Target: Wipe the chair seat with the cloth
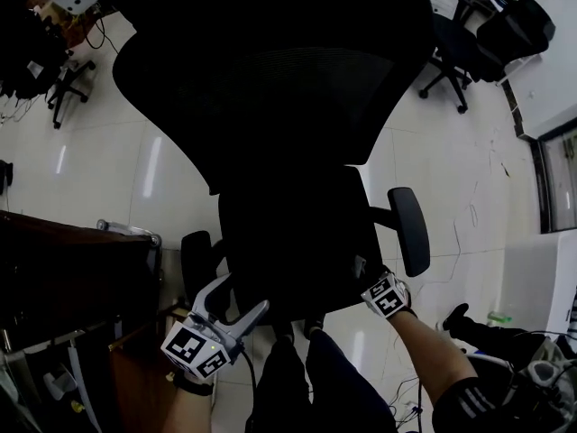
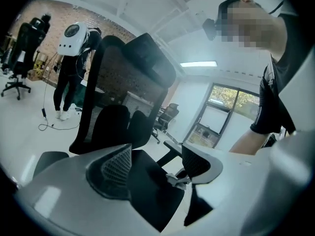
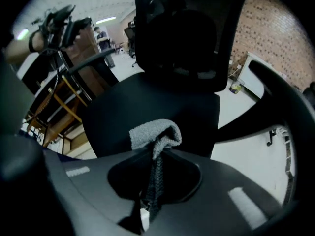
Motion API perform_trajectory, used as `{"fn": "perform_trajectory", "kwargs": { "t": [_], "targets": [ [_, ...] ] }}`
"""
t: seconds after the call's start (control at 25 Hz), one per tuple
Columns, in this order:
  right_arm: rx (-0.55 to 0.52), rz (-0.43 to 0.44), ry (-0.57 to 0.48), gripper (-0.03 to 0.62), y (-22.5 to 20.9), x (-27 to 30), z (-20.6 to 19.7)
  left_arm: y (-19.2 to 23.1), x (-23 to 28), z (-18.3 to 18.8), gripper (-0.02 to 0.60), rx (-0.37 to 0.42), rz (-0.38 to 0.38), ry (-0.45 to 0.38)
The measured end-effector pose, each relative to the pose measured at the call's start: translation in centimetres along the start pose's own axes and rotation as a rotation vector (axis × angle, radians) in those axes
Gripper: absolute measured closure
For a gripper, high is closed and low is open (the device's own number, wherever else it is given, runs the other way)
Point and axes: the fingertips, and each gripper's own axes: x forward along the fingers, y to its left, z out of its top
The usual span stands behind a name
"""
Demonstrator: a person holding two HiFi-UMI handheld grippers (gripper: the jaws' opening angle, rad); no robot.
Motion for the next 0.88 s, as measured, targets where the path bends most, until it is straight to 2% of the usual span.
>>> {"fn": "perform_trajectory", "kwargs": {
  "t": [0.16,0.24,0.48,0.64,0.88],
  "targets": [
    [0.082,0.051,-0.23,0.56,4.2,-6.4,7.2,-3.2,-1.2,1.3,0.234,0.033,-0.085,0.052],
    [0.085,0.077,-0.325,0.56,6.3,-10.3,10.2,-4.4,-2.1,2.0,0.277,0.07,-0.099,0.067],
    [0.154,0.161,-0.564,0.56,11.5,-22.2,15.0,-9.2,-5.6,3.2,0.295,0.111,-0.127,0.07],
    [0.123,0.192,-0.671,0.56,14.9,-29.6,14.9,-13.8,-8.7,3.9,0.296,0.133,-0.128,0.058],
    [0.021,0.135,-0.851,0.56,17.4,-40.6,11.3,-23.0,-13.7,5.0,0.261,0.236,-0.059,-0.081]
  ]
}}
